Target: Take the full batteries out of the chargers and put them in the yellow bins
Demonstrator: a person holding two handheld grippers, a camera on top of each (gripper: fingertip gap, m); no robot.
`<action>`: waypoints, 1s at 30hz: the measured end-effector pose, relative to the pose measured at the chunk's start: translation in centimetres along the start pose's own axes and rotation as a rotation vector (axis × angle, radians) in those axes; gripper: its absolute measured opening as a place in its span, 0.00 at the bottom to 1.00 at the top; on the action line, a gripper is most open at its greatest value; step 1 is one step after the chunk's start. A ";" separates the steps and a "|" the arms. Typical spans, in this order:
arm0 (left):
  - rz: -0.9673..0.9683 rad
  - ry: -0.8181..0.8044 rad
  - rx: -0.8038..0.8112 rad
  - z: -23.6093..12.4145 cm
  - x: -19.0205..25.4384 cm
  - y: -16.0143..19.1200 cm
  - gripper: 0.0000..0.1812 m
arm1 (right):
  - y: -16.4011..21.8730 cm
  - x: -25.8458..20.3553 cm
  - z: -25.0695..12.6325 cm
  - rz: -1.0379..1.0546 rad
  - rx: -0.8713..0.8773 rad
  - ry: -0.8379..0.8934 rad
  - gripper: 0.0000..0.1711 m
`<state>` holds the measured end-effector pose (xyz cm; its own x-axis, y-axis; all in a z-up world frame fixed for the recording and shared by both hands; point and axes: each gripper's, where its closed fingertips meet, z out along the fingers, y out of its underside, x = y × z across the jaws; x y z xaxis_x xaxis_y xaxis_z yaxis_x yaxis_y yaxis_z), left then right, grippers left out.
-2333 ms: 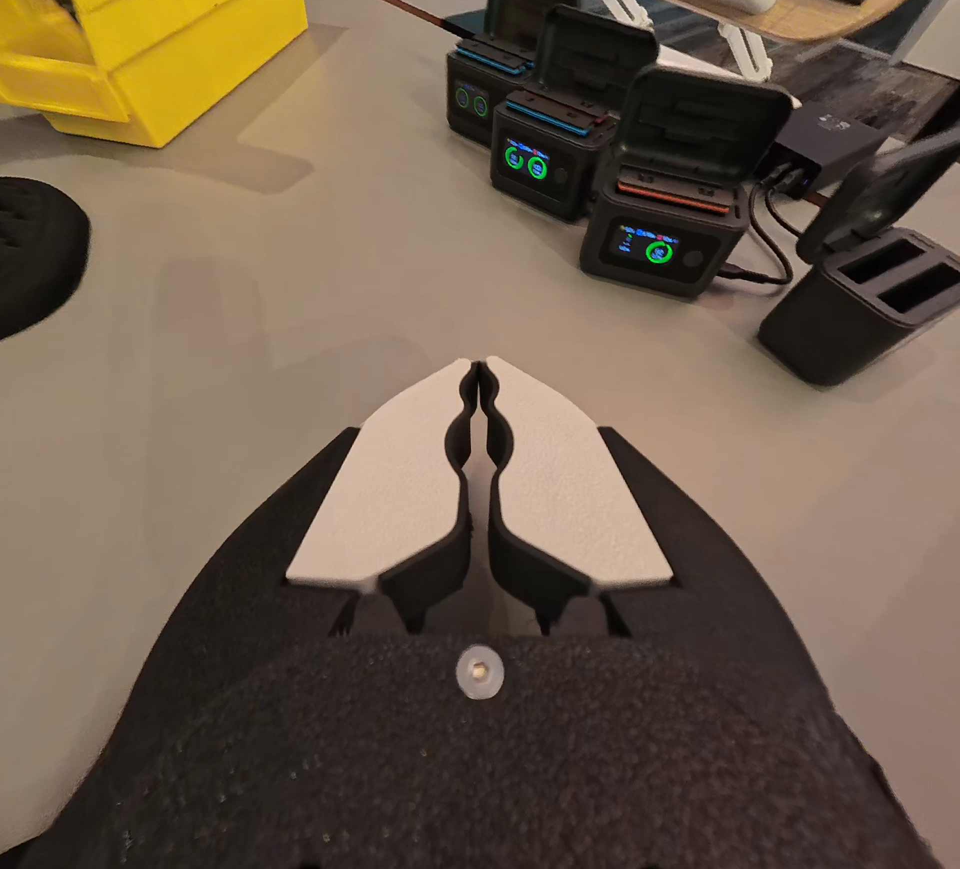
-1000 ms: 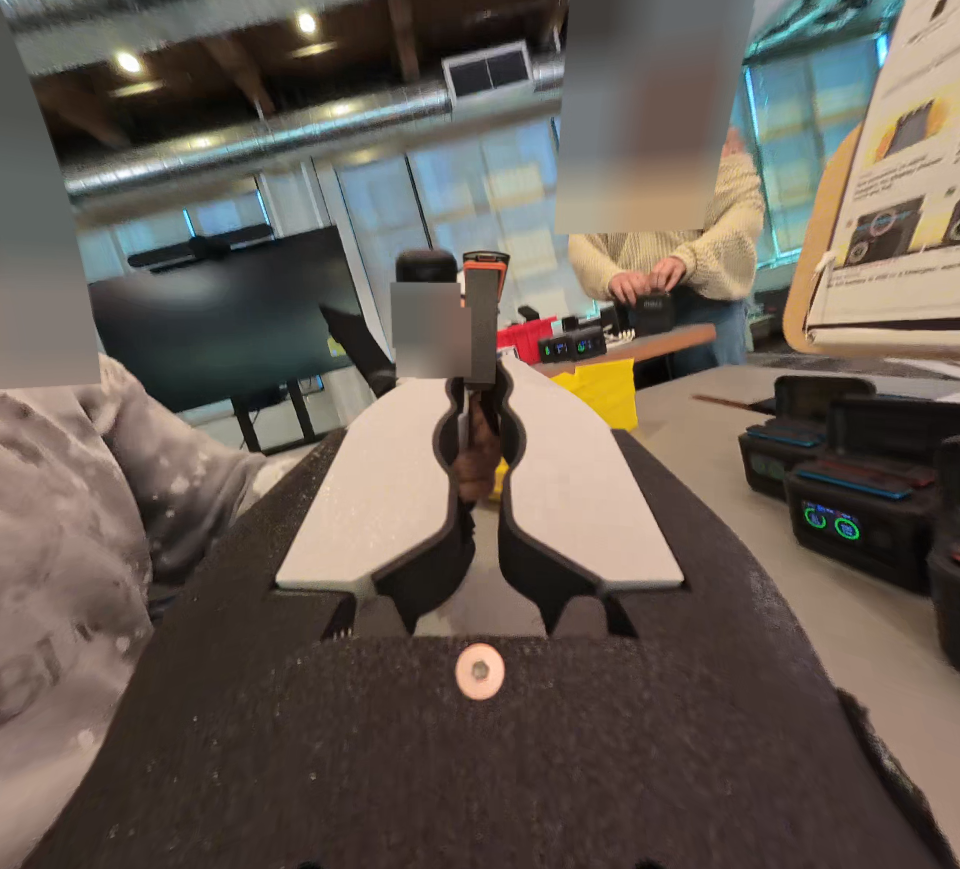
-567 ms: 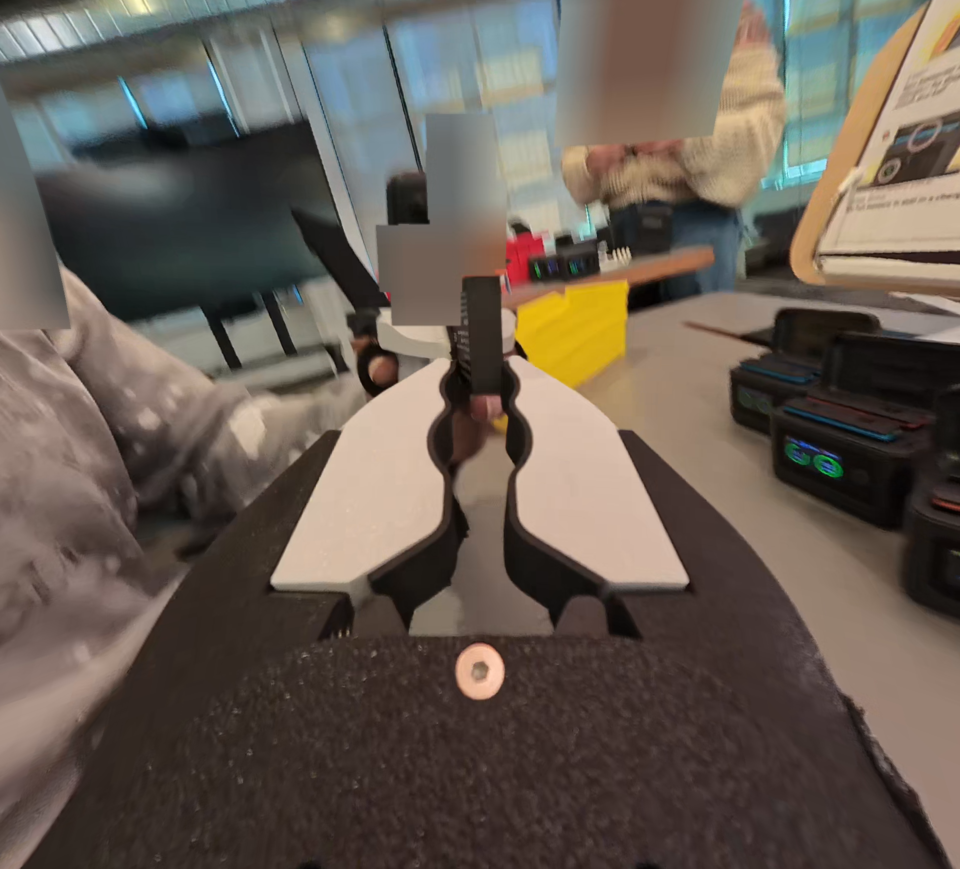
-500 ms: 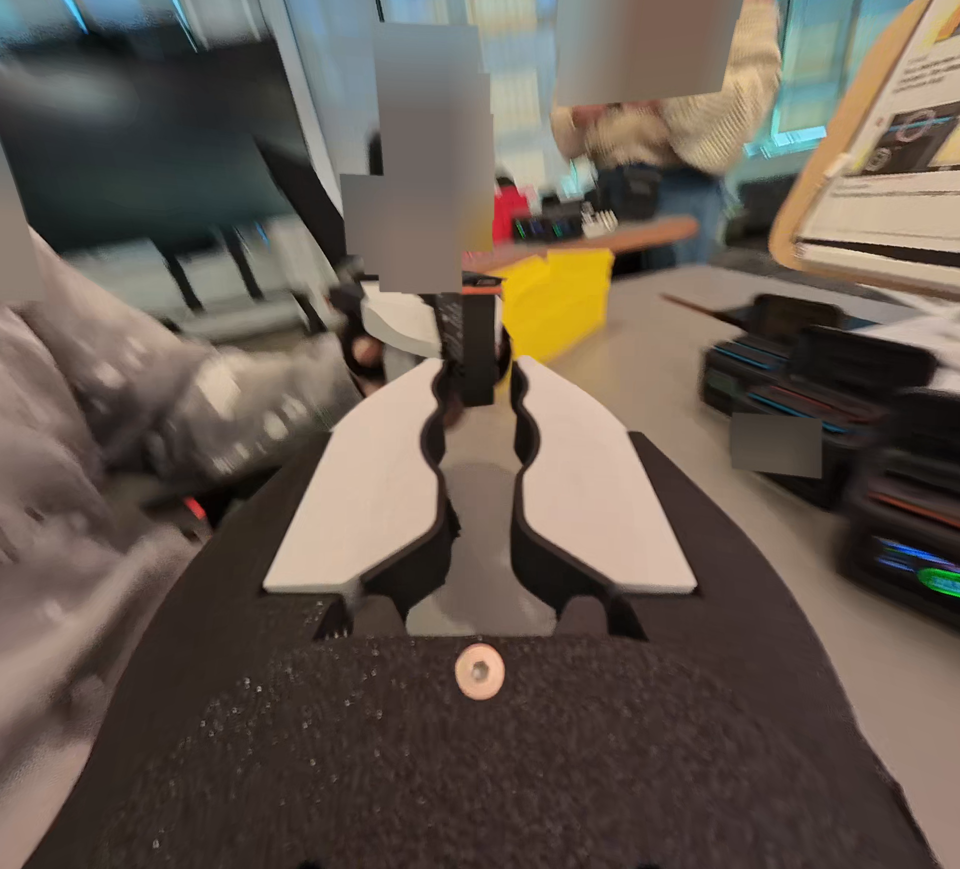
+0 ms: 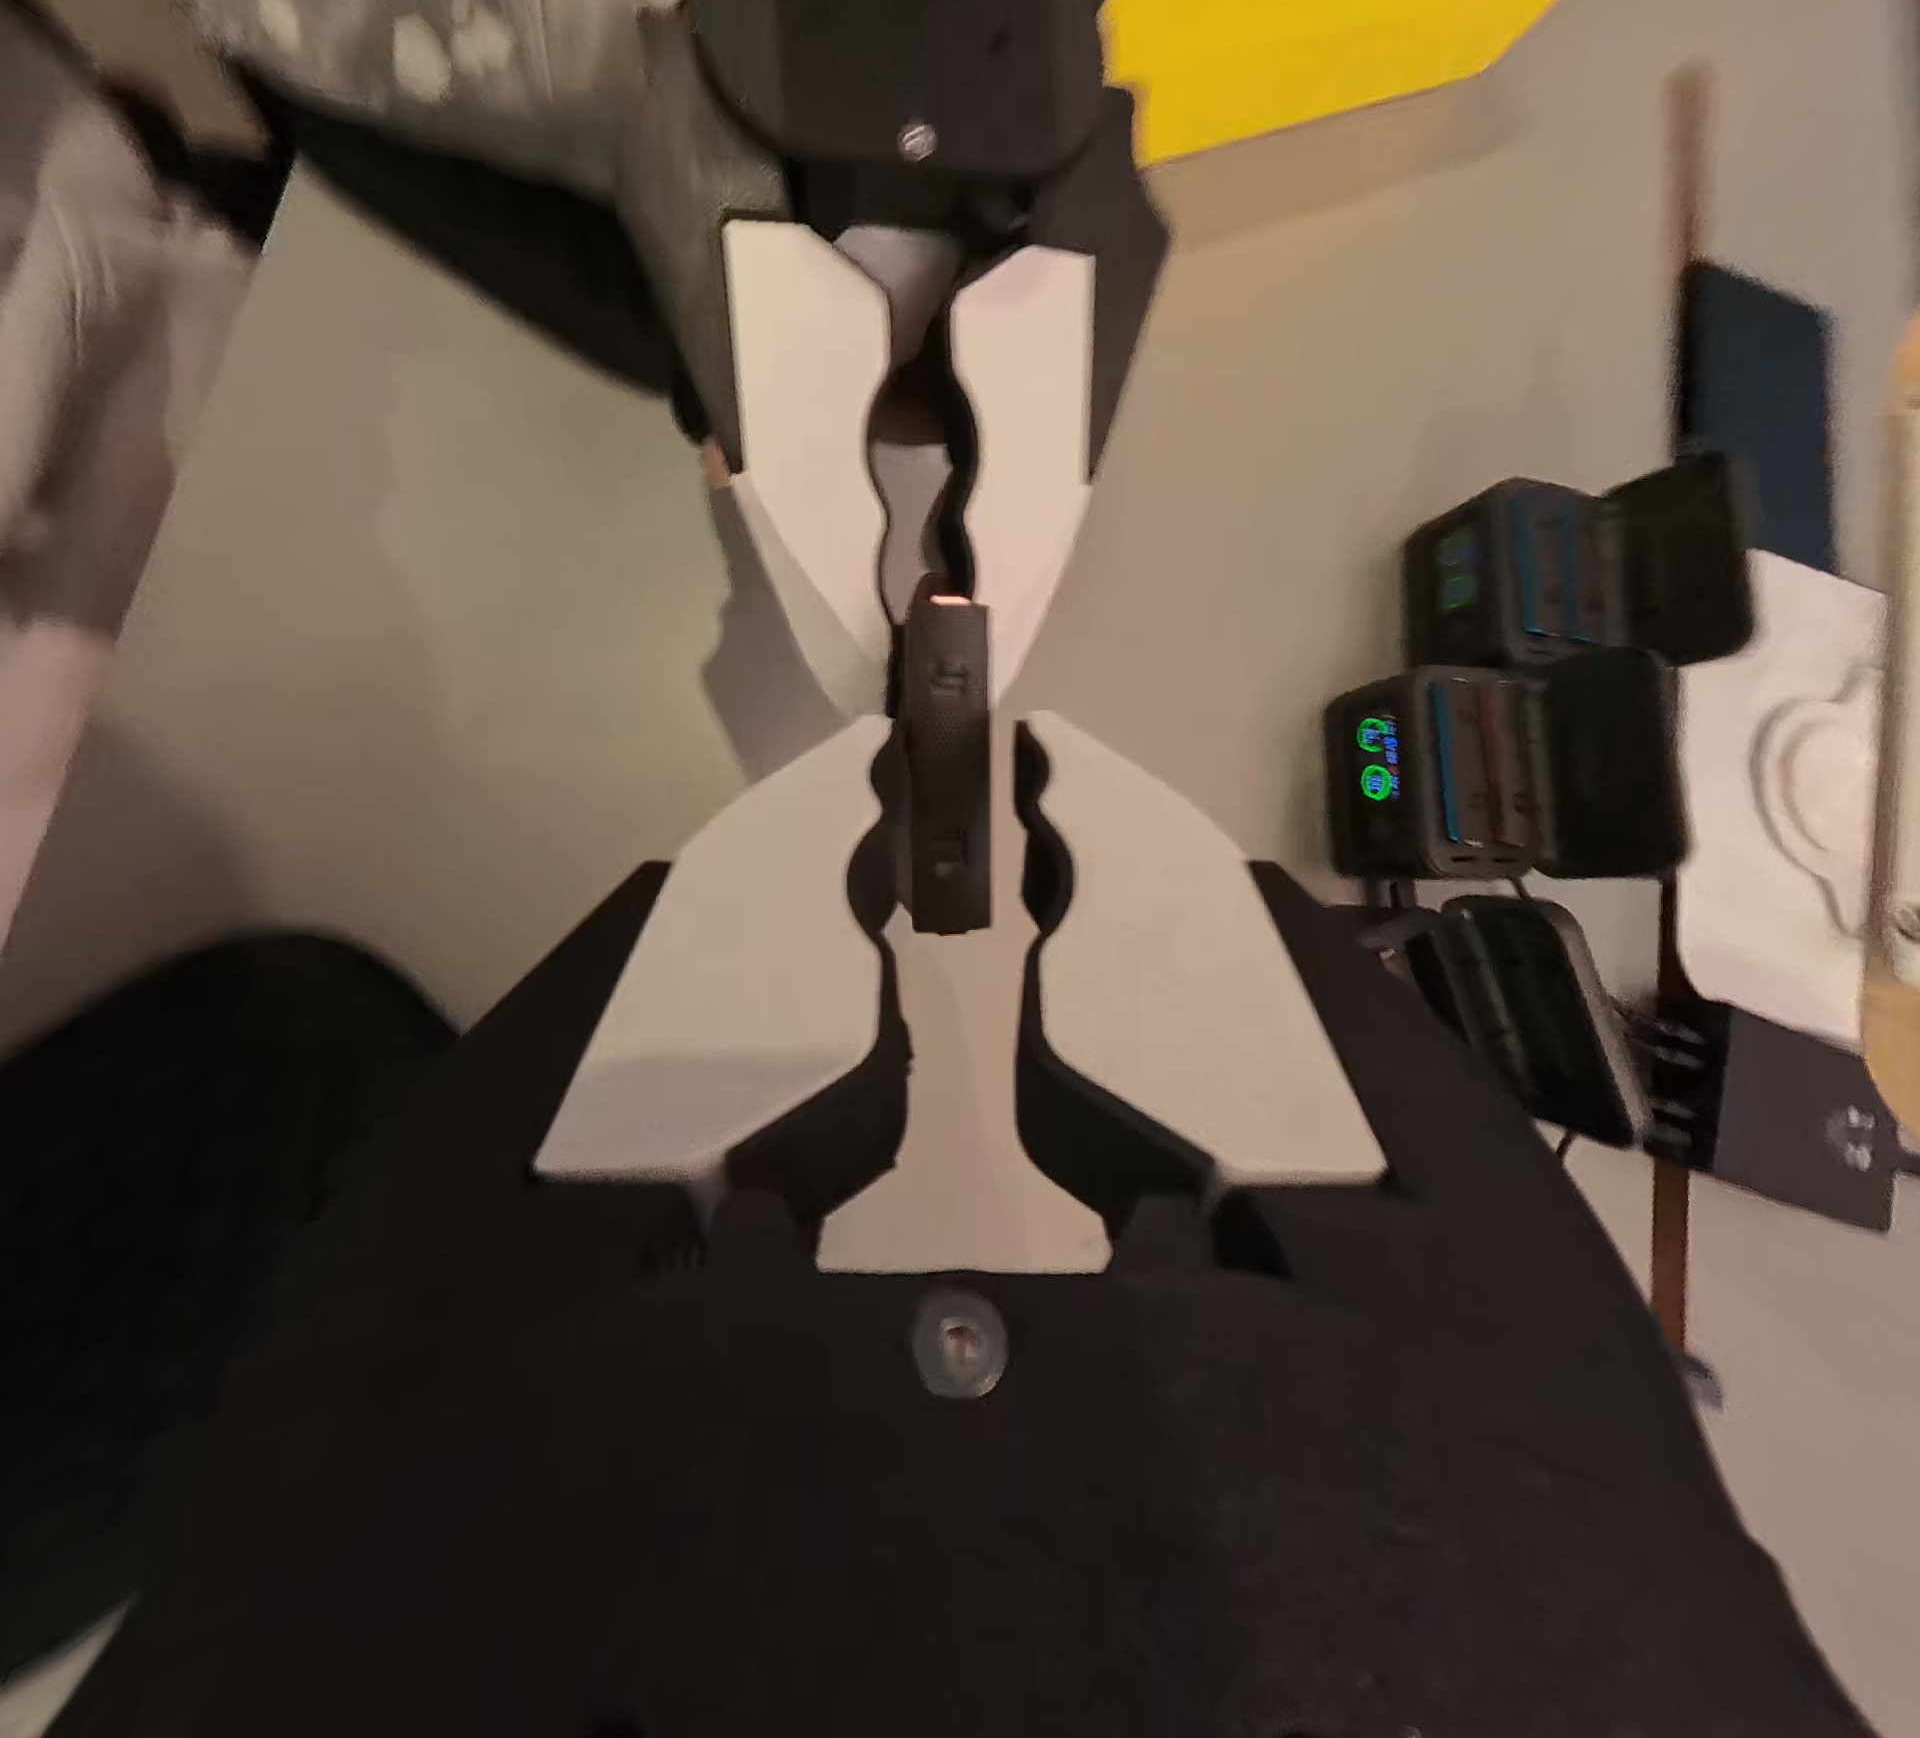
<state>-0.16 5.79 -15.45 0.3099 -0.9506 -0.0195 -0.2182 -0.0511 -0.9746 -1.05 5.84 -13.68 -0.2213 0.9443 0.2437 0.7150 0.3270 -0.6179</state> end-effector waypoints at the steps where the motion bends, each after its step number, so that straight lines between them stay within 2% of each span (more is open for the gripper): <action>1: 0.005 -0.016 0.001 -0.1 -0.3 0.1 0.06 | 0.0 0.1 0.2 -0.017 -0.025 -0.008 0.09; 4: -0.004 -0.061 0.075 -0.4 -0.9 -1.0 0.06 | -0.5 0.7 -0.1 -0.071 -0.047 -0.038 0.08; 8: 0.004 -0.263 0.123 -1.3 -4.1 -1.2 0.10 | -0.1 4.5 -1.3 -0.142 -0.074 -0.014 0.08; 13: -0.038 -0.414 0.143 -2.7 -7.0 -0.6 0.10 | 4.5 12.1 -0.9 -0.219 -0.217 0.071 0.08; 17: -0.026 -0.473 0.127 -3.0 -7.8 -0.1 0.09 | 8.1 15.6 0.7 -0.216 -0.275 0.055 0.08; 24: -0.026 -0.494 0.096 -2.8 -8.2 0.5 0.05 | 11.1 16.5 2.9 -0.223 -0.307 -0.024 0.08; 30: -0.004 -0.477 0.077 -2.2 -7.7 0.8 0.03 | 11.8 16.7 3.7 -0.247 -0.318 -0.046 0.08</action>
<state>-4.79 12.44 -15.61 0.7044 -0.7029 -0.0984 -0.1523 -0.0143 -0.9882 1.25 25.67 -19.69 -0.4364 0.8418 0.3178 0.8045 0.5232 -0.2811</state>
